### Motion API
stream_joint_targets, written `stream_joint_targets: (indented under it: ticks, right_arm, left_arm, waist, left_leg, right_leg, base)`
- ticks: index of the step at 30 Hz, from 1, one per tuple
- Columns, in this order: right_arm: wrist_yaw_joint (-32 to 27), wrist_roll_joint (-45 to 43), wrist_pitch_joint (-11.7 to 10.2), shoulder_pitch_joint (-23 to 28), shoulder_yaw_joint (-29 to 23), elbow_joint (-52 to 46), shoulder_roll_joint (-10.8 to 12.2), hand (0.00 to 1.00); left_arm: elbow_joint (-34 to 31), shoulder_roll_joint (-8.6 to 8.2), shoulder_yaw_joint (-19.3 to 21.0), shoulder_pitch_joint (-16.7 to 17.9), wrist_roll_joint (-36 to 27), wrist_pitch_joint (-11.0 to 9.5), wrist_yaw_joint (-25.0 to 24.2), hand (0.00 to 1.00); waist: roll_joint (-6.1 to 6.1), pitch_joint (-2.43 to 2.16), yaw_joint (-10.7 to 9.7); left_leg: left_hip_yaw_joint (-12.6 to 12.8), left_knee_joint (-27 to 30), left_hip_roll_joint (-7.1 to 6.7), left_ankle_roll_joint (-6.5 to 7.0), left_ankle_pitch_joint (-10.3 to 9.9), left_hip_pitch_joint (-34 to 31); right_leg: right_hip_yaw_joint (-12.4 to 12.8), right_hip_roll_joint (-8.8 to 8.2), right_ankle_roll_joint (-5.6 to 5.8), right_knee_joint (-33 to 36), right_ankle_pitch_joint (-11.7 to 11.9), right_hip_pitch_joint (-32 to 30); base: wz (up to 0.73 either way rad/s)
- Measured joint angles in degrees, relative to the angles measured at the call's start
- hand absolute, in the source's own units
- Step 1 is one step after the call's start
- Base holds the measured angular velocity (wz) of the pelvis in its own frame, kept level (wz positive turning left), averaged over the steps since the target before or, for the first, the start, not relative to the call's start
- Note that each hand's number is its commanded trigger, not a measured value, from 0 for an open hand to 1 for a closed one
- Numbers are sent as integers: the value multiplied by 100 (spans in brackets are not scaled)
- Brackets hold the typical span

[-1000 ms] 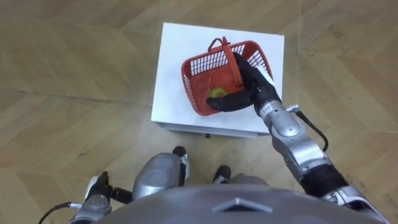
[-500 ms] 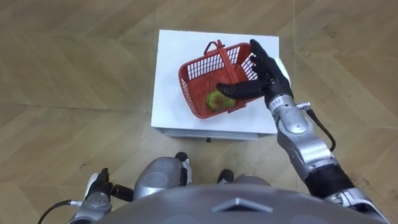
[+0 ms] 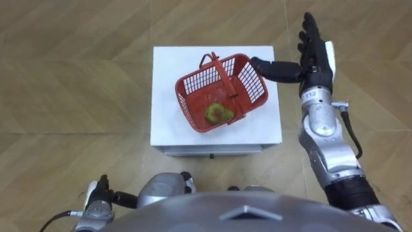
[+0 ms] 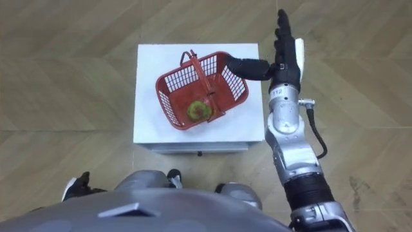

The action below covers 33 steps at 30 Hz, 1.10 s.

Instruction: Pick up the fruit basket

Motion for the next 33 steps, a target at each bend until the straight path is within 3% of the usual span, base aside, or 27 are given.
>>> stream_joint_targets:
  ticks: [8, 12, 17, 19, 21, 26, 30, 33]
  right_arm:
    - [-769, 40, 3, 261, -518, 22, -7, 0]
    - [-872, 16, -25, 378, -771, 363, -8, 0]
    - [-693, 1, 74, 434, -1021, 2284, -31, 0]
    - [-460, -141, 86, 434, -1058, 3192, -34, 0]
    - [-196, -220, 249, 438, -1091, 4030, -47, 0]
    - [419, -425, 796, 520, -1122, 5725, -76, 0]
    - [783, -743, 1093, 551, -1107, 6149, -81, 0]
    - [1097, -964, 1326, 542, -1102, 6309, -95, 0]
  left_arm:
    - [-342, -47, 124, 184, 1, 59, 22, 0]
    - [-455, -89, 224, 312, 2, 140, 23, 0]
    - [-536, -175, 544, 415, 14, 148, 34, 0]
    - [-533, -175, 625, 478, 83, 153, 34, 0]
    - [-532, -176, 669, 527, 326, 208, -1, 0]
    - [-427, -181, 819, 527, 1046, 630, -251, 0]
    - [-437, -192, 779, 533, 1088, 858, -407, 0]
    - [-438, -212, 777, 521, 1088, 929, -501, 0]
  waist:
    - [88, -27, -226]
    - [104, -37, -375]
    - [-11, -18, -472]
    - [-40, -31, -486]
    - [-66, -26, -473]
    - [-71, -24, -377]
    - [-96, 9, -334]
    - [-55, -16, -311]
  left_leg:
    - [-31, -129, -5, -5, 3, 221]
    - [-54, -200, -31, -6, 3, 356]
    - [-159, -265, -65, -10, 5, 522]
    - [-176, -271, -74, -11, 5, 559]
    - [-207, -271, -85, -13, 2, 581]
    - [-313, -193, -101, -28, -19, 586]
    - [-374, -101, -137, -40, -54, 618]
    - [-452, -71, -165, -42, -58, 658]
  right_leg:
    - [-98, -3, 5, -16, -3, 177]
    - [-107, -12, 32, -95, -20, 345]
    - [-129, -22, 70, -122, -47, 517]
    - [-122, -23, 73, -163, -49, 577]
    - [-137, -25, 73, -193, -50, 625]
    - [-204, -24, 89, -191, -71, 691]
    - [-248, -42, 40, -186, -177, 748]
    - [-287, -59, 38, -169, -245, 793]
  base:
    - [2]
    - [2]
    - [4]
    - [11]
    - [6]
    - [7]
    - [10]
    - [14]
